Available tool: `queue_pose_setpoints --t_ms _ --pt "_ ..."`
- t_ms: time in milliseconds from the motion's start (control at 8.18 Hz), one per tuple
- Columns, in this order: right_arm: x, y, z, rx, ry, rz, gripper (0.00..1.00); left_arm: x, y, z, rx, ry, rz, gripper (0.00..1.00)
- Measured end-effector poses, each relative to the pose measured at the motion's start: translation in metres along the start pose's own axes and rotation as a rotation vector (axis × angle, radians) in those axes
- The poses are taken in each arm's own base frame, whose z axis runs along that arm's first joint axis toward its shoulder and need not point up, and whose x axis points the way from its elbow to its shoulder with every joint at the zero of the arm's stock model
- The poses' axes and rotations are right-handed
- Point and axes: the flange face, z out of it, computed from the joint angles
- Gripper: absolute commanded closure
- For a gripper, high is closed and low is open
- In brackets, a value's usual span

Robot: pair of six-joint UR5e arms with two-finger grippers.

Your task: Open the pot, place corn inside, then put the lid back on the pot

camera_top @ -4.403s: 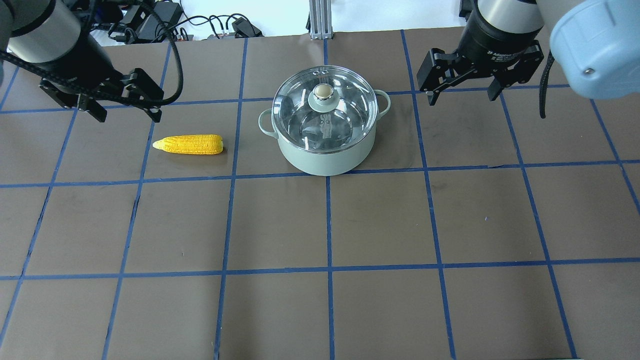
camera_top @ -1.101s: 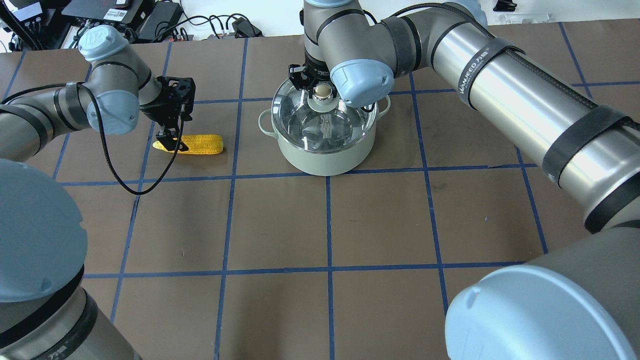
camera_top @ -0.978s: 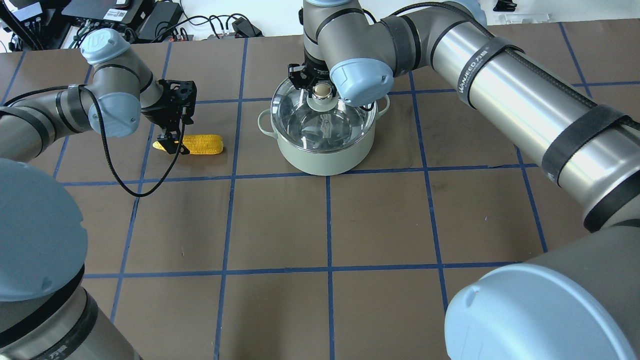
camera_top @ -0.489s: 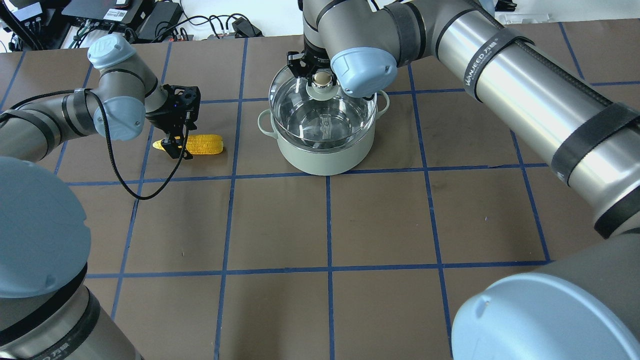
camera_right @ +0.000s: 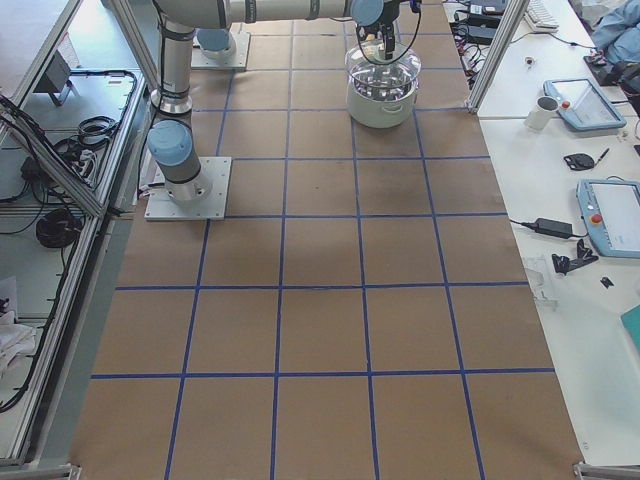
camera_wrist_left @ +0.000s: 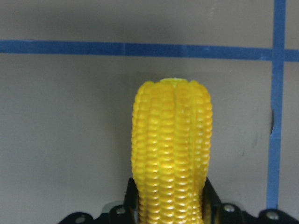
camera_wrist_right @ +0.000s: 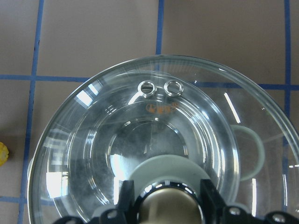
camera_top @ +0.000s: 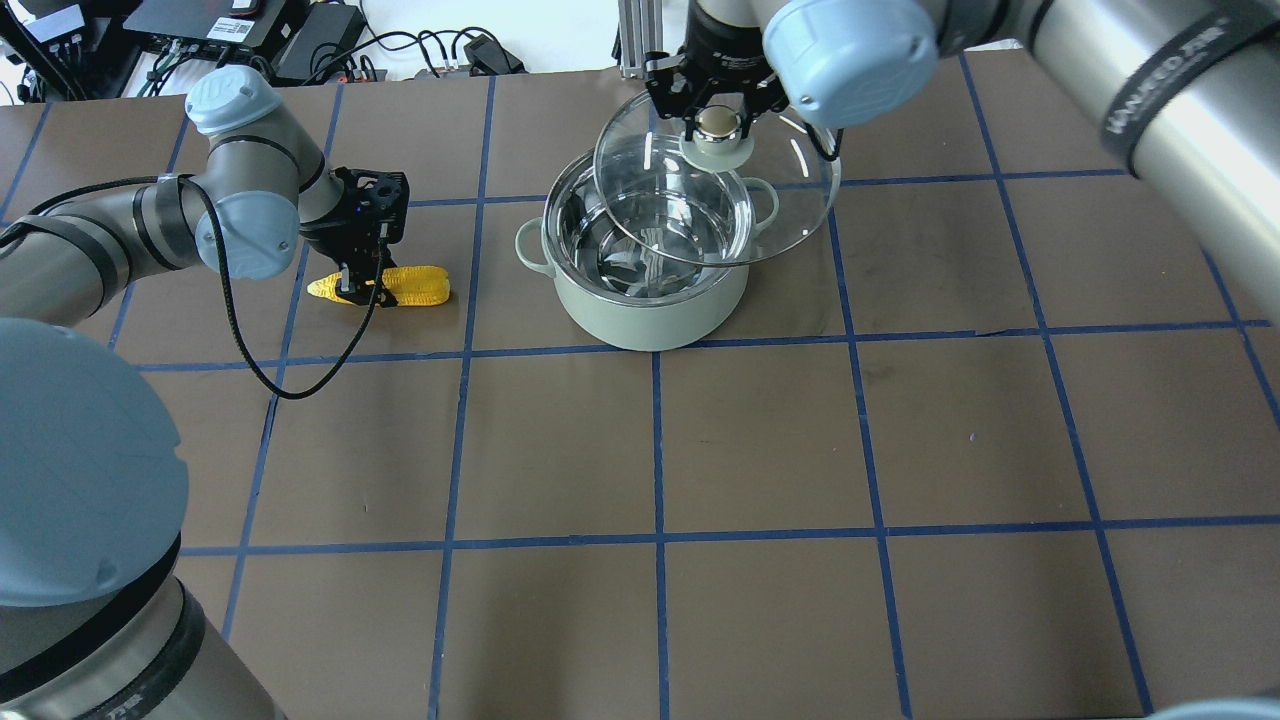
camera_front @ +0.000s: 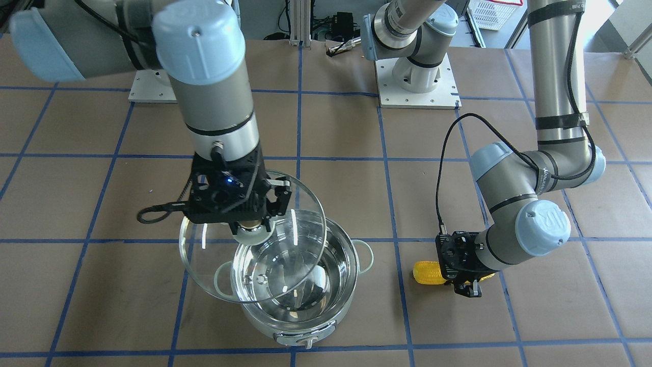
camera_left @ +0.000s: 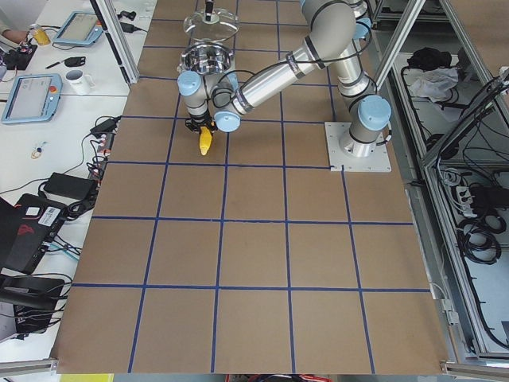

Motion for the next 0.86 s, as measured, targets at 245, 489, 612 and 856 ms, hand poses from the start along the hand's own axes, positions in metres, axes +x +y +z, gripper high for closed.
queue_pose_setpoints --t_ms 245,489,612,856 --pt "0.063 0.013 -0.046 -0.034 -0.009 0.035 0.66 0.005 -0.020 -0.021 -0.075 -0.024 0.028 1.00" --pt "0.116 0.034 -0.088 -0.080 0.001 0.035 0.67 0.021 -0.054 -0.077 -0.156 -0.092 0.075 1.00" --pt "0.132 0.045 -0.101 -0.109 0.007 0.032 0.68 0.034 -0.070 -0.115 -0.168 -0.148 0.073 1.00" --pt "0.141 0.069 -0.106 -0.146 0.009 0.031 0.68 0.060 -0.117 -0.174 -0.159 -0.270 0.041 1.00"
